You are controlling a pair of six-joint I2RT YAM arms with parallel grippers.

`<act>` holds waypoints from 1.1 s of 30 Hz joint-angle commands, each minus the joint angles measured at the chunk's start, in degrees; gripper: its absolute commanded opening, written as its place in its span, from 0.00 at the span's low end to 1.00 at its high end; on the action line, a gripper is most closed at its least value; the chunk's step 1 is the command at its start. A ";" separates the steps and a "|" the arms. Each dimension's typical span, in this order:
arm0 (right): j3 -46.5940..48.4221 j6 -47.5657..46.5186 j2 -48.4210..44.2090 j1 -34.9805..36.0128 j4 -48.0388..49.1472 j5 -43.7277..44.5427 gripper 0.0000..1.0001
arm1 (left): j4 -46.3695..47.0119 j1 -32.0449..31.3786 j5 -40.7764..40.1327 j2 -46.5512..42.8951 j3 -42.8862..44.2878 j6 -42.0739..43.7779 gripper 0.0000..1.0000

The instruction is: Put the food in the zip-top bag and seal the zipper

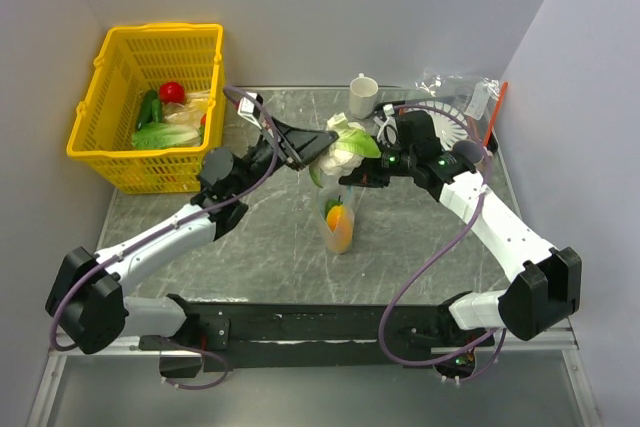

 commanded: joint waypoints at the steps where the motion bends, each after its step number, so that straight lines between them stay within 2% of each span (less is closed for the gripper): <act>1: 2.52 0.66 -2.42 -1.02 2.12 -1.26 0.00 | 6.80 -1.71 -7.16 -5.49 -6.87 -2.67 0.01; 6: 2.43 0.93 -2.42 -1.29 2.48 -1.79 0.00 | 17.49 -3.55 -8.31 -2.87 -14.19 -9.27 0.01; 9: 2.17 1.19 -2.86 -1.46 2.65 -1.79 0.00 | 18.95 -4.52 -9.19 -1.80 -16.40 -9.37 0.01; 15: 2.61 1.01 -3.65 -1.73 1.95 -1.35 0.00 | 1.13 -4.88 -15.95 -7.24 -17.10 1.16 0.01; 17: 2.78 0.75 -3.83 -1.73 1.60 -1.00 0.00 | -12.73 -4.96 -19.62 -10.49 -13.43 8.80 0.01; 20: 3.05 0.22 -4.09 -1.73 1.16 -0.38 0.00 | -26.79 -5.14 -21.58 -10.68 -6.39 17.69 0.01; 24: 3.49 -0.04 -3.65 -1.73 0.98 -0.64 0.00 | -29.75 -5.66 -19.04 -7.00 -2.69 20.60 0.01; 29: 3.93 -0.48 -4.00 -1.73 0.46 -0.12 0.00 | -36.94 -7.86 -23.42 -2.69 1.35 25.61 0.01; 33: 4.28 -0.75 -4.18 -1.82 0.02 0.32 0.00 | -42.12 -8.39 -23.43 0.39 4.77 28.85 0.01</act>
